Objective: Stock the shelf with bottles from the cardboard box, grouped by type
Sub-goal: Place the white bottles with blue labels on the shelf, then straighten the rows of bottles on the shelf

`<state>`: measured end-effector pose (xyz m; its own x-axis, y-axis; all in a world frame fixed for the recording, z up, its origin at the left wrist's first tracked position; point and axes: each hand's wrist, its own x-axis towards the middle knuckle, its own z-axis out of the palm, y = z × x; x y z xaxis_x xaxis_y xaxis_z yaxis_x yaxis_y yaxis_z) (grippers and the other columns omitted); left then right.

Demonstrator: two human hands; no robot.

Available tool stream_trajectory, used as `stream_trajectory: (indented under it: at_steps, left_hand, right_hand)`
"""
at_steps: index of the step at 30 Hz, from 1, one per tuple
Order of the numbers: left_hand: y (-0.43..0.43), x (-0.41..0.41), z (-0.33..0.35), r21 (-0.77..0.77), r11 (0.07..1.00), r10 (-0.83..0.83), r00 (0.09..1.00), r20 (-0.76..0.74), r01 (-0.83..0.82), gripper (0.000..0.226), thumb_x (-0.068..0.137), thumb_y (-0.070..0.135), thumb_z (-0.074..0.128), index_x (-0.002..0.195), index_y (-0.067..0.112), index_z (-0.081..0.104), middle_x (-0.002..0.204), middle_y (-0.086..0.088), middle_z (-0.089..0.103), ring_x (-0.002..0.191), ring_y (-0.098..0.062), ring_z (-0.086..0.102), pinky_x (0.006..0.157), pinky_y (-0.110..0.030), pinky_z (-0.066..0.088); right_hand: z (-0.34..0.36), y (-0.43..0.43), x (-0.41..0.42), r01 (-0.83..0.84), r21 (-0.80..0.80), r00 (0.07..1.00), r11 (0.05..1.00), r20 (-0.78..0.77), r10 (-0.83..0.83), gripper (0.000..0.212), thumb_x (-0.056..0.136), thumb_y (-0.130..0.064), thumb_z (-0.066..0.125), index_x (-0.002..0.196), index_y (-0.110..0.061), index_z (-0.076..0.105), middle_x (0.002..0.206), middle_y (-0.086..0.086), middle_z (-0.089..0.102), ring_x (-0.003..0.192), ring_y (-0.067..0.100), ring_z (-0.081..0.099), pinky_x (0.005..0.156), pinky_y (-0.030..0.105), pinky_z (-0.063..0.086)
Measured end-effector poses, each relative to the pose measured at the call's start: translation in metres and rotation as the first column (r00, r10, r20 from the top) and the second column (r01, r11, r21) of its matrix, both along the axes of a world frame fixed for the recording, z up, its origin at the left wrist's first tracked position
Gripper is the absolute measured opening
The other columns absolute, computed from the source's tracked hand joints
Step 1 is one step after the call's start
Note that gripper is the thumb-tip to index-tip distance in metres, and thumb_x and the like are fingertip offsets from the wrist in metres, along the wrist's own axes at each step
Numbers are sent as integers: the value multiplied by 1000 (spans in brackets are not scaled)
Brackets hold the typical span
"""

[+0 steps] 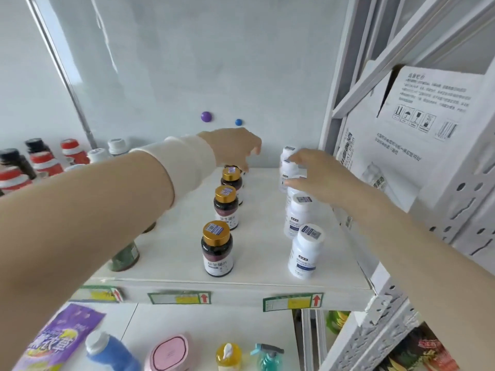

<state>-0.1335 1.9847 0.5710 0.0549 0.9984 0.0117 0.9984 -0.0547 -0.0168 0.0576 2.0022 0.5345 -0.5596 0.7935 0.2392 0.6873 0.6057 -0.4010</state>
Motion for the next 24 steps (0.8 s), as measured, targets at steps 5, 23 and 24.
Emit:
stream_trajectory:
  at_steps: [5, 23, 24]
  left_hand:
    - [-21, -39, -2, -73, 996, 37, 972, -230, -55, 43, 85, 22, 65, 124, 16, 48, 125, -7, 55, 110, -26, 54, 93, -38, 45]
    - [27, -89, -71, -78, 990, -76, 905, 417, 119, 59, 84, 38, 64, 130, 10, 41, 126, -11, 55, 111, -26, 55, 98, -35, 43]
    - [30, -90, -74, -84, 990, -61, 893, 445, 110, 59, 84, 40, 64, 129, 10, 42, 125, -10, 56, 108, -25, 55, 96, -35, 45]
  right_hand:
    - [-6, -7, -41, -18, 66, 931, 998, 365, -8, 60, 85, -29, 63, 136, -12, 36, 134, 11, 45, 120, 28, 47, 95, 36, 42]
    - [-76, -17, -83, 91, -409, 994, 908, -11, -105, 77, 71, -36, 77, 136, -22, 38, 137, -3, 49, 122, 17, 47, 100, 31, 41]
    - [-82, -16, -84, 79, -432, 992, 898, -54, -114, 76, 70, -35, 78, 135, -23, 39, 136, -3, 49, 122, 16, 48, 100, 31, 42]
